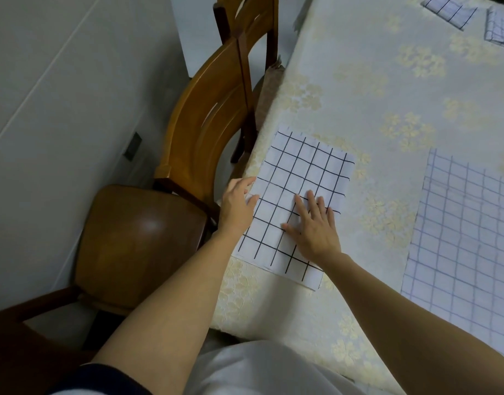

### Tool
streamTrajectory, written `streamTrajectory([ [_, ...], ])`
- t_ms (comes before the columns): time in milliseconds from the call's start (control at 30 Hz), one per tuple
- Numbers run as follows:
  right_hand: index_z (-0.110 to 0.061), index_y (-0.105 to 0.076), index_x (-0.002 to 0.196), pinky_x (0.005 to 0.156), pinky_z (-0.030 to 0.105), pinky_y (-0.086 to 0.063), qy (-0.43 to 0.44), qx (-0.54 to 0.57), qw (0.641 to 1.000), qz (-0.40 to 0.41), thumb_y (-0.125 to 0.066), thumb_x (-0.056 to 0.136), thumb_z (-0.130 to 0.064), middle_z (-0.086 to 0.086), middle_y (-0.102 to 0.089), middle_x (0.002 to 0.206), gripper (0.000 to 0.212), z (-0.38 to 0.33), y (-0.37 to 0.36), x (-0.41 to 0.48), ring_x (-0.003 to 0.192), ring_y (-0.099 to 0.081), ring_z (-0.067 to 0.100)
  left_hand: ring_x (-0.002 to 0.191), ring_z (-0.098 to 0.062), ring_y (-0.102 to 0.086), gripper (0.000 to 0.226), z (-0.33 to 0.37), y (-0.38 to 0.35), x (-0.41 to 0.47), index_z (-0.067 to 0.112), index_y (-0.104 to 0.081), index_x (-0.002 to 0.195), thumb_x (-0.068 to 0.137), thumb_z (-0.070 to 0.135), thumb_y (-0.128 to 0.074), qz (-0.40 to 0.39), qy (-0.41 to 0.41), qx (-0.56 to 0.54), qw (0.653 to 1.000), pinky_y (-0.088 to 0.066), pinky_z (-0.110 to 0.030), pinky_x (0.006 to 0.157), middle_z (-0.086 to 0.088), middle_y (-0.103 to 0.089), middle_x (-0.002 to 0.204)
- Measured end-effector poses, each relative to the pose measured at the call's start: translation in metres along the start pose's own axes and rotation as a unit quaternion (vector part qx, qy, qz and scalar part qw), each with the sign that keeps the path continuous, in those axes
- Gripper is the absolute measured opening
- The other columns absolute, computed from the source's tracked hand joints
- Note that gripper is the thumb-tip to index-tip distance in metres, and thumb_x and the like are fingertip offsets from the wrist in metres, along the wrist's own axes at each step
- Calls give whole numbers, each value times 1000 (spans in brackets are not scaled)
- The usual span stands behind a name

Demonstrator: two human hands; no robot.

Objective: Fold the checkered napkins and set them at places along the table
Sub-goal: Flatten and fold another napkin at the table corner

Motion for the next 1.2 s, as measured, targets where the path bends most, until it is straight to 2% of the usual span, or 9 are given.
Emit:
streamTrajectory([
  [200, -29, 7, 161, 125, 47, 6, 1, 7, 1000, -10, -28, 99, -68, 4, 19, 167, 81, 0, 2, -1, 153, 20, 28, 110, -12, -54, 44, 3, -3, 1, 16, -60, 138, 96, 7, -67, 14, -5, 4, 1000, -46, -17, 88, -4, -56, 130],
  [300, -29, 9, 161, 126, 47, 6, -3, 7, 1000, -15, -28, 99, -67, 4, 21, 167, 81, -1, 2, 0, 153, 22, 29, 120, -20, -54, 45, 7, -5, -3, 18, -58, 140, 96, 8, -65, 36, -3, 38, 999, -50, -27, 93, -5, -58, 133],
  [433, -29, 9, 160, 126, 46, 6, -4, 8, 1000, -14, -28, 99, -69, 2, 22, 166, 82, 1, 1, 0, 152, 22, 27, 131, -23, -47, 42, 41, -21, -20, 20, -58, 138, 97, 17, -62, 76, -111, 175, 975, -47, -43, 106, -2, -58, 139],
  [533, -30, 8, 160, 126, 46, 3, 4, 7, 1000, -8, -29, 99, -69, 2, 20, 167, 82, 1, 1, 1, 153, 21, 27, 146, -28, -37, 46, 52, -50, -22, 17, -52, 145, 100, 21, -57, 33, -154, 228, 961, -24, -48, 124, -7, -49, 152],
  [600, -29, 8, 160, 126, 46, 2, 9, 11, 1000, -6, -31, 100, -67, 2, 19, 167, 81, 1, 3, 2, 153, 21, 26, 153, -30, -23, 51, 44, -61, -18, 19, -42, 152, 103, 28, -51, 3, -126, 266, 956, -8, -48, 126, -8, -36, 162],
  [667, -29, 6, 160, 126, 46, 3, 10, 17, 1000, -6, -34, 100, -65, 3, 19, 167, 81, 0, 5, 4, 153, 21, 26, 156, -30, -14, 53, 37, -65, -15, 21, -35, 156, 105, 32, -45, -23, -111, 283, 952, -2, -48, 126, -8, -26, 166],
  [833, -28, 7, 160, 126, 43, 6, 11, 14, 1000, -1, -35, 100, -64, 5, 19, 167, 82, -2, 4, 8, 153, 21, 27, 157, -26, -7, 53, 34, -69, -8, 22, -29, 158, 108, 34, -39, -67, -120, 295, 946, -1, -46, 128, -5, -20, 168],
  [1100, -27, 1, 161, 124, 40, 8, 36, 20, 999, 6, -25, 93, -69, 3, 14, 168, 84, -3, 10, 9, 154, 18, 24, 156, -28, -12, 52, 29, -72, -9, 22, -35, 156, 106, 35, -36, -34, -114, 308, 944, -8, -52, 127, -5, -25, 167],
  [1200, -27, 0, 162, 124, 39, 9, 41, 27, 999, 8, -33, 97, -66, 3, 13, 168, 82, -2, 10, 9, 154, 18, 23, 156, -30, -15, 53, 32, -70, -11, 20, -38, 155, 105, 35, -33, -21, -120, 308, 943, -11, -52, 126, -7, -28, 165],
])
Point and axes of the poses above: each hand's wrist, its own x-axis towards the middle knuckle, its own y-axis out of the back of the hand, z = x × y, the point moved 6 cm from there along x, towards the middle knuckle
